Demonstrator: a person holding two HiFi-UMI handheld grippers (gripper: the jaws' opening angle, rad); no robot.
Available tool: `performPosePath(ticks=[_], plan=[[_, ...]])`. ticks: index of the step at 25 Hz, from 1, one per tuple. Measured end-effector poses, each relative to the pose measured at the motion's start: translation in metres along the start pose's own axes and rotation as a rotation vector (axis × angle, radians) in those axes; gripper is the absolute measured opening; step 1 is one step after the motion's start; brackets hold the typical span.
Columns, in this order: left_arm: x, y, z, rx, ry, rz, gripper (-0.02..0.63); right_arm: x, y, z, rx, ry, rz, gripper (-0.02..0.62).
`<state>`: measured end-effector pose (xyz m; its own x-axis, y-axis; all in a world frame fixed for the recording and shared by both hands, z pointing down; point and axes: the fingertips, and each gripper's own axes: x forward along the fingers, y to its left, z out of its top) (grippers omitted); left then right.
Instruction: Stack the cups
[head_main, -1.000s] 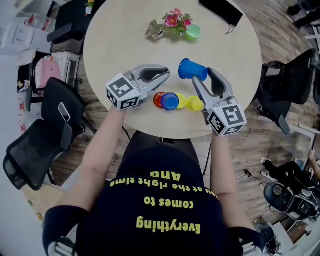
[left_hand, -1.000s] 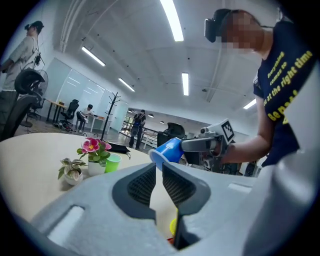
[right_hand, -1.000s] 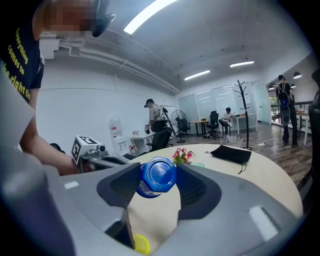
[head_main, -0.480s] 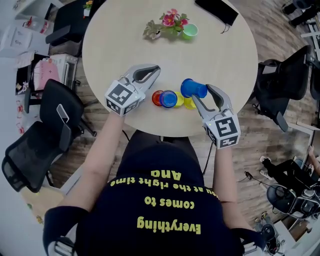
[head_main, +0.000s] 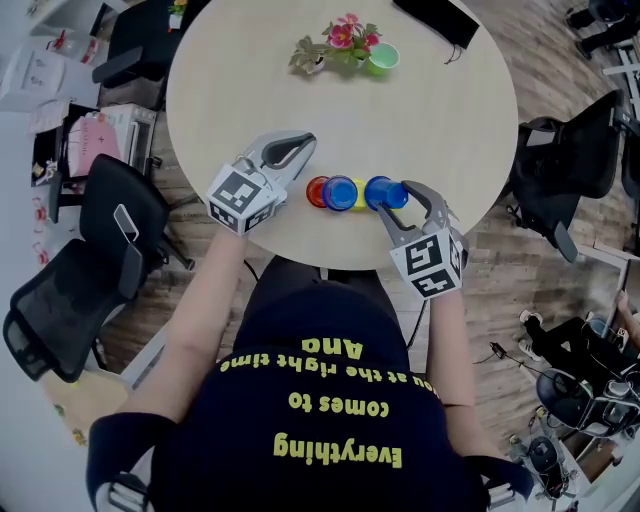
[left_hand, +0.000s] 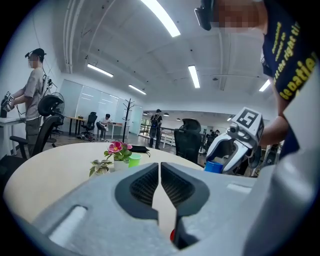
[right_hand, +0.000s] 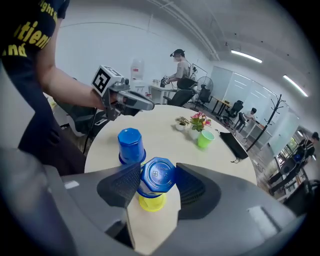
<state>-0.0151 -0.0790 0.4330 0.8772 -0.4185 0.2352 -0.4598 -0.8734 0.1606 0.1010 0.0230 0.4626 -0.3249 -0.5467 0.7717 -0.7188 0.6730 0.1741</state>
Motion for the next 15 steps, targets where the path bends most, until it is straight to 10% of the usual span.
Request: performPosePath(ticks=[15], plan=[[-0.005, 0.003, 0.000, -0.008, -0.006, 0.011, 0.018, 0.010, 0.018, 0.001, -0.115, 0.065, 0.047, 0.235]])
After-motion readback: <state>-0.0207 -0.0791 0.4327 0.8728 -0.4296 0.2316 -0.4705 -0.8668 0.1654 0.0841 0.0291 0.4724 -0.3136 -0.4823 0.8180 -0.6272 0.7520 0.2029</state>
